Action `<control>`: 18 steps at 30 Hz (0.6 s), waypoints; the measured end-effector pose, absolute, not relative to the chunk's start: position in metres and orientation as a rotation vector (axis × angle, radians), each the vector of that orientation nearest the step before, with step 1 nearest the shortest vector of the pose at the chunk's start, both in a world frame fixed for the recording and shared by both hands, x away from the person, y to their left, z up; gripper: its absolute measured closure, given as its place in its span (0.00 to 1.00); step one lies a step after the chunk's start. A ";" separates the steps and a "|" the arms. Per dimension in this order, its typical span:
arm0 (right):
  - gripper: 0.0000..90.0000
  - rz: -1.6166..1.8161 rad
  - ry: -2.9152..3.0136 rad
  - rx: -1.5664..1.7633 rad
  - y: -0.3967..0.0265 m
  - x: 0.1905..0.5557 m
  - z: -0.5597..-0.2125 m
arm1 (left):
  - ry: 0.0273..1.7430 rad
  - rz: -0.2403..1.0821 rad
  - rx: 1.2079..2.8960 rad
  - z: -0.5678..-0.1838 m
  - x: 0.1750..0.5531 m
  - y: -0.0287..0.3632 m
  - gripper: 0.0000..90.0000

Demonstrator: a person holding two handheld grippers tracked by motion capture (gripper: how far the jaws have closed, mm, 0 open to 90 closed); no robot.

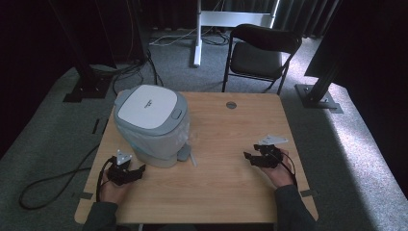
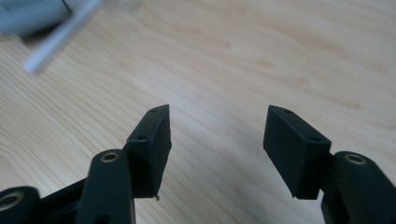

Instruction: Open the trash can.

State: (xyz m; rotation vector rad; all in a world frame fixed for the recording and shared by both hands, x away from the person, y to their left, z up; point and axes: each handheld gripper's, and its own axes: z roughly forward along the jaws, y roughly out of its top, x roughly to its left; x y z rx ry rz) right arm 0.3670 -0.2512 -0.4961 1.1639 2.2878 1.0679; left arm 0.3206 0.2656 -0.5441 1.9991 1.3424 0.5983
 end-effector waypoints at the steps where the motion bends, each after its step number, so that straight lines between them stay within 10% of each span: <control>1: 0.46 1.078 2.285 1.164 -0.250 0.367 -0.493 | 1.342 0.599 1.999 -0.544 0.321 0.266 0.33; 18: 0.57 1.136 2.327 1.010 -0.218 0.381 -0.438 | 1.342 0.598 1.999 -0.544 0.321 0.265 0.33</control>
